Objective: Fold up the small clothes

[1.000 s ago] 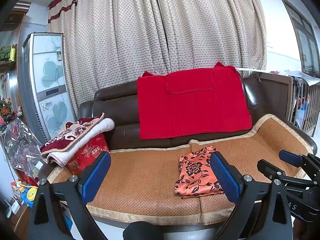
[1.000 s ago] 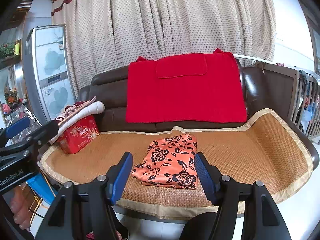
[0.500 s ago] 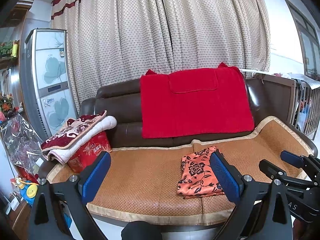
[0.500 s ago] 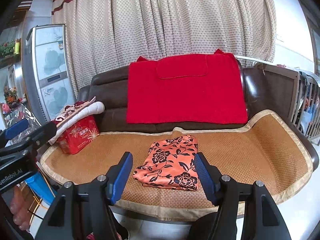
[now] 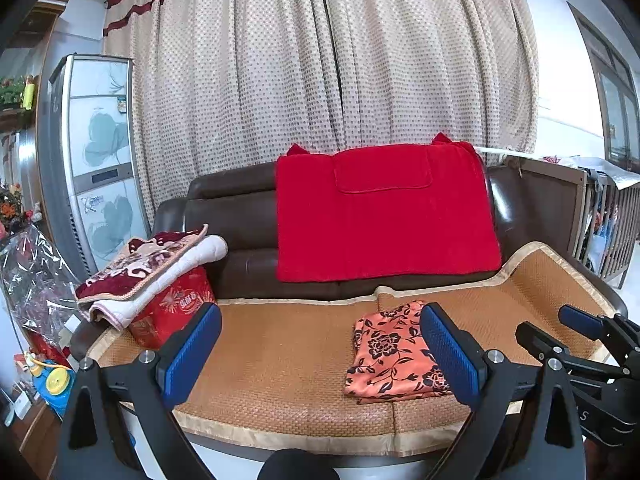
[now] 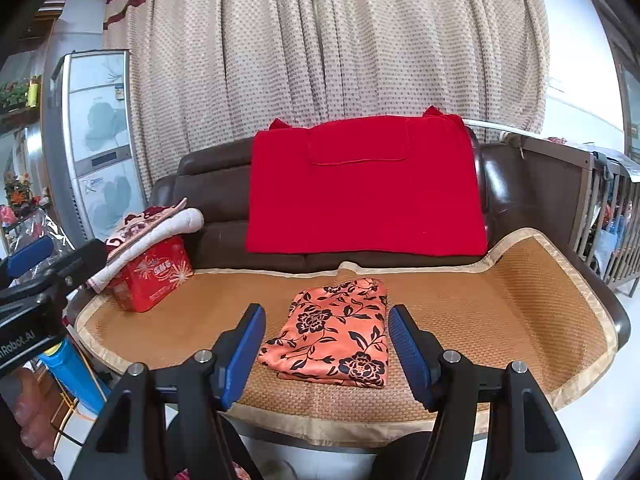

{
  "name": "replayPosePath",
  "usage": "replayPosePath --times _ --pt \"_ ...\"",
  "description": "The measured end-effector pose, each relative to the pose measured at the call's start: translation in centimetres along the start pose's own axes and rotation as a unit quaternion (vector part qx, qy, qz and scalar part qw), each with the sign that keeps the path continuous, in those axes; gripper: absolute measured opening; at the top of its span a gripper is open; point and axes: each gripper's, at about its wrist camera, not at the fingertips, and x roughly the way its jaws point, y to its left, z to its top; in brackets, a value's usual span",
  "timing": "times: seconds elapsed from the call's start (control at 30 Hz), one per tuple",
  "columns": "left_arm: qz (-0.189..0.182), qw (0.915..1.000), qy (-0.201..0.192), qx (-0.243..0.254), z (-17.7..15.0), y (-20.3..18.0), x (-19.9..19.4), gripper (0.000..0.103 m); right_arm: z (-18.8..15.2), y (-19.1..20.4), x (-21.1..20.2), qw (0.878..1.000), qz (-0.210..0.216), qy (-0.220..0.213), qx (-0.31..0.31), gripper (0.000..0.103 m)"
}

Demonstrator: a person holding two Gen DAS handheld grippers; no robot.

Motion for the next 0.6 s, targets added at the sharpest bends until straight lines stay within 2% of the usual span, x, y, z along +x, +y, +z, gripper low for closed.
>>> replayPosePath --times 0.37,0.53,0.6 --pt "-0.013 0.9999 0.010 -0.004 1.2 -0.2 3.5 0.099 1.6 -0.1 2.3 1.000 -0.013 0.013 -0.010 0.068" --pt "-0.020 0.9996 0.018 -0.007 0.9 0.2 7.0 0.099 2.7 -0.7 6.2 0.999 -0.010 0.030 -0.013 0.070" --pt "-0.024 0.9988 0.036 -0.021 0.4 1.2 10.3 0.099 3.0 -2.3 9.1 0.999 -0.016 0.036 0.001 0.070"
